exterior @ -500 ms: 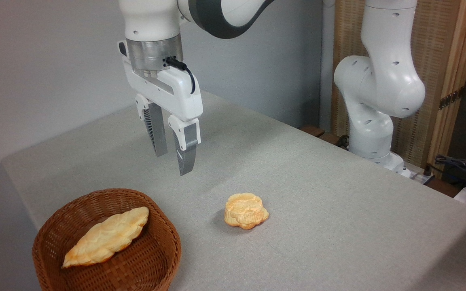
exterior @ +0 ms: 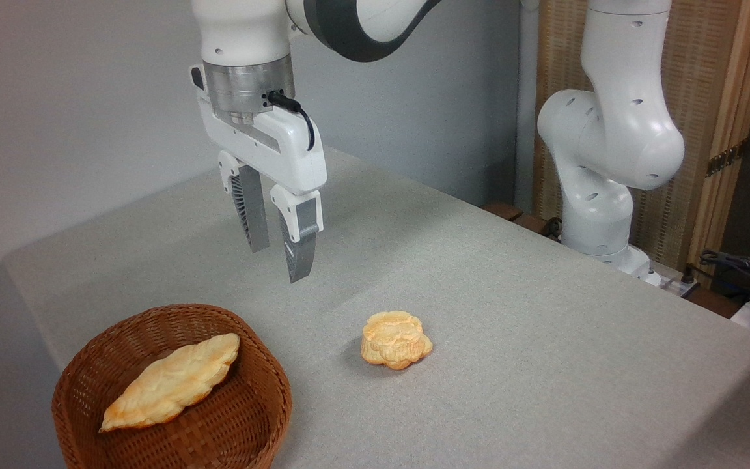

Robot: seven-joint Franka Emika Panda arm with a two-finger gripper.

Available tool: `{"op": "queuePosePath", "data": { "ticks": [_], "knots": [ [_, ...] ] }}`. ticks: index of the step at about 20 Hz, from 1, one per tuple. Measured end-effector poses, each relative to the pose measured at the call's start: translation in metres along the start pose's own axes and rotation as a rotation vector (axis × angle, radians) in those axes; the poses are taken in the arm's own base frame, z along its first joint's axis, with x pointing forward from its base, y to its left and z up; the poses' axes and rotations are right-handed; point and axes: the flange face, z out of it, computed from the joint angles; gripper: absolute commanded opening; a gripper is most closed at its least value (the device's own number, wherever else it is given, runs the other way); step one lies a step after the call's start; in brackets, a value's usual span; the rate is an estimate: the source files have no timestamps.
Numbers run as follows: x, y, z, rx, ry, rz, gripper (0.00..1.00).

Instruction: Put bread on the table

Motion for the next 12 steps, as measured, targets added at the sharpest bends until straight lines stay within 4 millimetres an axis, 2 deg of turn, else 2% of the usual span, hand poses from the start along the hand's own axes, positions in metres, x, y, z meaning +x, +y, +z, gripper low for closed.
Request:
{"op": "queuePosePath", "data": {
  "ticks": [12],
  "knots": [
    [0.0031, -0.0042, -0.0059, 0.028, 0.037, -0.003, 1.0]
  ]
}}
